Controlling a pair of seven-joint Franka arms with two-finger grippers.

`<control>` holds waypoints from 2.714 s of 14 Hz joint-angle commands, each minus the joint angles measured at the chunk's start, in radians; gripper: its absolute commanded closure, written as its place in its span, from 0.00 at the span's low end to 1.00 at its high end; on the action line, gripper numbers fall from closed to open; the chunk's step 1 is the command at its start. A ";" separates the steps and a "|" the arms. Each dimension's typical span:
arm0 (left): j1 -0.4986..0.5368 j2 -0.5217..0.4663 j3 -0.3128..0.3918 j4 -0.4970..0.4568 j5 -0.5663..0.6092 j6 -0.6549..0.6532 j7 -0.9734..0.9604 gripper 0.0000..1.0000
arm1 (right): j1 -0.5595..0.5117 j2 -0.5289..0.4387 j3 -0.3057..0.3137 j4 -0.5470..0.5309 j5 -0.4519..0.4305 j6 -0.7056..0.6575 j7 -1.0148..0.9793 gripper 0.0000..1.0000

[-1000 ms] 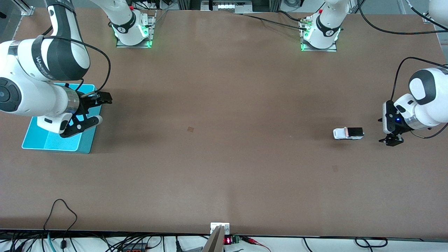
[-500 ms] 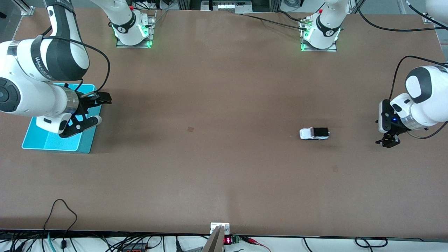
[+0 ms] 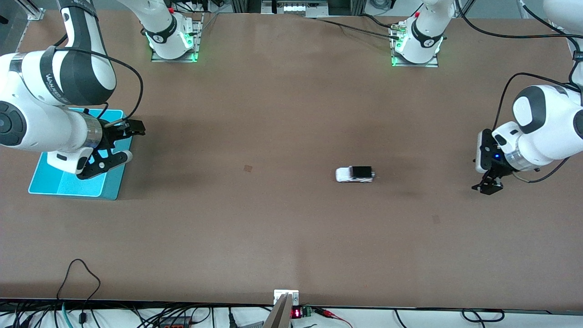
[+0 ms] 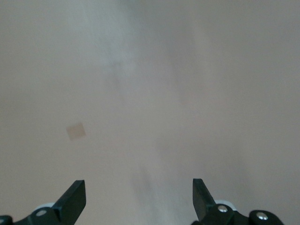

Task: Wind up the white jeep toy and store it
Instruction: 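Raise the left gripper away as the jeep rolls toward the bin, then lower the right gripper onto the rolling jeep and grasp it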

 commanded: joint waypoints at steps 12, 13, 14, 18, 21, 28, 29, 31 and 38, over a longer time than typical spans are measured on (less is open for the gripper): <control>-0.140 -0.015 0.074 0.064 -0.079 -0.001 -0.636 0.00 | -0.009 -0.003 0.003 0.005 0.020 -0.013 -0.005 0.00; -0.164 -0.015 0.111 0.075 -0.087 -0.001 -0.712 0.00 | -0.009 -0.003 0.001 0.003 0.020 -0.014 -0.006 0.00; -0.175 -0.012 0.123 0.095 -0.092 -0.001 -0.772 0.00 | -0.010 -0.001 0.000 0.005 0.020 -0.013 -0.013 0.00; -0.210 -0.021 0.155 0.102 -0.089 -0.004 -1.055 0.00 | -0.010 0.000 -0.004 -0.001 0.019 -0.011 -0.019 0.00; -0.272 -0.042 0.234 0.127 -0.091 -0.048 -1.208 0.00 | -0.029 -0.007 -0.005 -0.065 0.017 0.018 -0.101 0.00; -0.373 -0.091 0.341 0.288 -0.066 -0.266 -1.624 0.00 | -0.038 -0.173 -0.002 -0.458 0.008 0.361 -0.317 0.00; -0.385 -0.119 0.356 0.288 -0.065 -0.278 -1.691 0.00 | -0.037 -0.162 -0.002 -0.457 0.008 0.377 -0.382 0.00; -0.408 -0.148 0.373 0.335 -0.065 -0.362 -1.826 0.00 | -0.038 -0.156 0.037 -0.495 -0.012 0.470 -0.524 0.00; -0.468 -0.246 0.416 0.415 -0.064 -0.608 -1.970 0.00 | -0.162 -0.049 0.213 -0.547 -0.176 0.834 -0.893 0.00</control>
